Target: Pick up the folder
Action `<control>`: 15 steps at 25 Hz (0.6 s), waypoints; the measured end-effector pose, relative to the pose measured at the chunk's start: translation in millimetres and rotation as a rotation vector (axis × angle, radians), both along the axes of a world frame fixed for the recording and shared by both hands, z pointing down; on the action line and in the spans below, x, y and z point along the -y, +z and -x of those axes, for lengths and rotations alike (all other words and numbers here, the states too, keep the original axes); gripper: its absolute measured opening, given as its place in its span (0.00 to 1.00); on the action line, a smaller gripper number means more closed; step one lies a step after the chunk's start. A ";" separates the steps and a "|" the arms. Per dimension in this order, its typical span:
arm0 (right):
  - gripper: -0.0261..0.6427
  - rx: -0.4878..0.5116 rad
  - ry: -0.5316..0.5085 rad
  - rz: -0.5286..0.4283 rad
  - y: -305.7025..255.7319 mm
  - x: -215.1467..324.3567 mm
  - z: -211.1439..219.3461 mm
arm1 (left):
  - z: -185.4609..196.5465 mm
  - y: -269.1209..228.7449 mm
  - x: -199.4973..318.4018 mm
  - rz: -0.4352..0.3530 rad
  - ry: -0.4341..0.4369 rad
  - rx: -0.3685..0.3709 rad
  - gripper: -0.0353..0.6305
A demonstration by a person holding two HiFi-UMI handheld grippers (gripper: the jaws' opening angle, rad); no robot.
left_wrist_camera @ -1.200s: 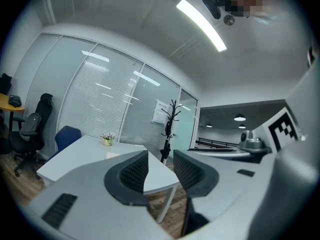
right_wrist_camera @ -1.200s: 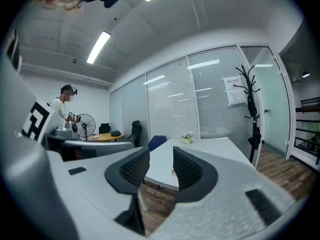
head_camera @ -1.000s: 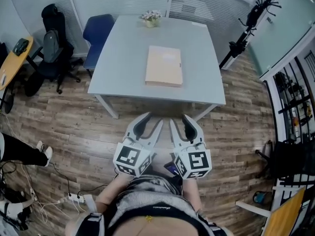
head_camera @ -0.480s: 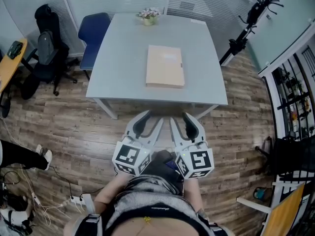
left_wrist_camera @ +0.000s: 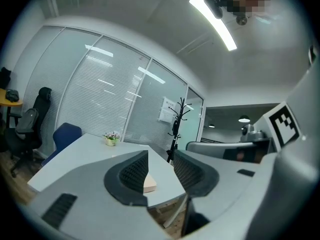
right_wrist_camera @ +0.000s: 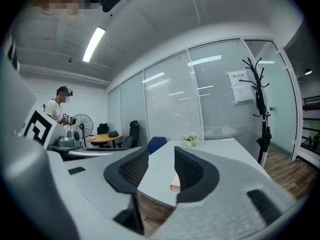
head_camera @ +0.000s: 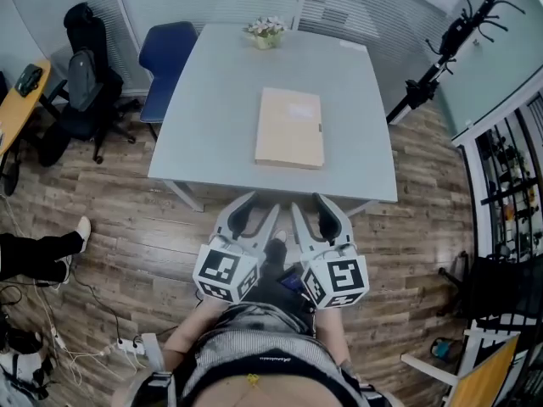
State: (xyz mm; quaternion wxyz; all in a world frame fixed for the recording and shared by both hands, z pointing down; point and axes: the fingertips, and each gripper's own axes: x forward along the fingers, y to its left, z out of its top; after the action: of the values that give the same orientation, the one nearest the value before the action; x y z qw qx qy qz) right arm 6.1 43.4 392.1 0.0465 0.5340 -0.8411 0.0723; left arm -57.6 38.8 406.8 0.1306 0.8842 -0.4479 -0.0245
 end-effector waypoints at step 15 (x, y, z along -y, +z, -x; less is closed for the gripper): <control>0.29 0.056 -0.074 0.036 8.2 156.1 -39.0 | -30.4 -0.4 152.3 0.020 -0.096 0.033 0.26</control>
State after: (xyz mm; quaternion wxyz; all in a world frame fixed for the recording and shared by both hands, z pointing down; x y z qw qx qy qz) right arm 45.2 -112.7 400.3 0.0351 0.4993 -0.8599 0.1005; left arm -27.2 -113.5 406.4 0.1307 0.8607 -0.4919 -0.0117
